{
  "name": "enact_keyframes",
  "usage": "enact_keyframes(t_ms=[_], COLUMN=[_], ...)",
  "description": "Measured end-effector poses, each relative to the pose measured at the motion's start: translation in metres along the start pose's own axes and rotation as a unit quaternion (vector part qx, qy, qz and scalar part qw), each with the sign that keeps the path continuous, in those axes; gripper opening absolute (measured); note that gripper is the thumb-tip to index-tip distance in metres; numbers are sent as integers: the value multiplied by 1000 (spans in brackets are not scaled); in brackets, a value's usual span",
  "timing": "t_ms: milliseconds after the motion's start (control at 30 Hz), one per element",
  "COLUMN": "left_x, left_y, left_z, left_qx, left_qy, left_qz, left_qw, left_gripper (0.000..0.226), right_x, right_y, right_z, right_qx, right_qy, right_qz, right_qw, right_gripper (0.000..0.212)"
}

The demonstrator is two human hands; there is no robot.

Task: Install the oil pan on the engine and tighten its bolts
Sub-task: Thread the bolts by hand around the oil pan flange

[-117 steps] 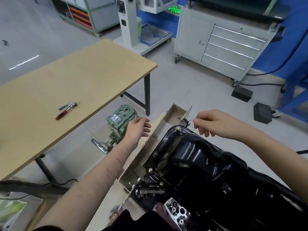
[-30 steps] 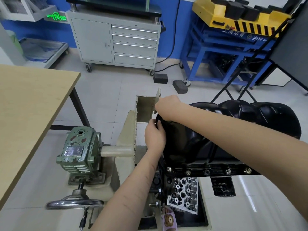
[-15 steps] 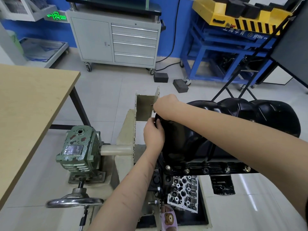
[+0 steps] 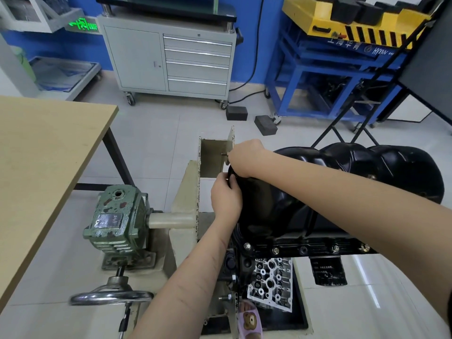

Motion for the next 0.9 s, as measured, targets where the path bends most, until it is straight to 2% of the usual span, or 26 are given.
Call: enact_keyframes(t_ms=[167,467,667,900], left_x=[0,0,0,-1], left_y=[0,-1,0,0], left_z=[0,0,0,0], left_qx=[0,8,6,5], left_qy=[0,5,3,-2], left_qz=[-2,0,2,1], left_qw=[1000,1000,1000,1000], left_gripper=[20,20,19,18], right_x=[-1,2,3,4], right_y=[-1,-5,-6,-2], right_z=[-1,-1,0,-3], right_qx=[3,46,34,30], right_qy=[8,14,19,20], right_qz=[14,-13,-10,-3], right_qw=[1000,999,999,999], right_gripper=[29,31,26,34])
Point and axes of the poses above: each hand's wrist, its own x-axis towards the middle knuckle, its own y-axis out of the palm, z = x × y, the point moved 4 cm from there along x, towards the middle knuckle, and after that the axes turned 11 degrees about x, right-handed, at the moved point
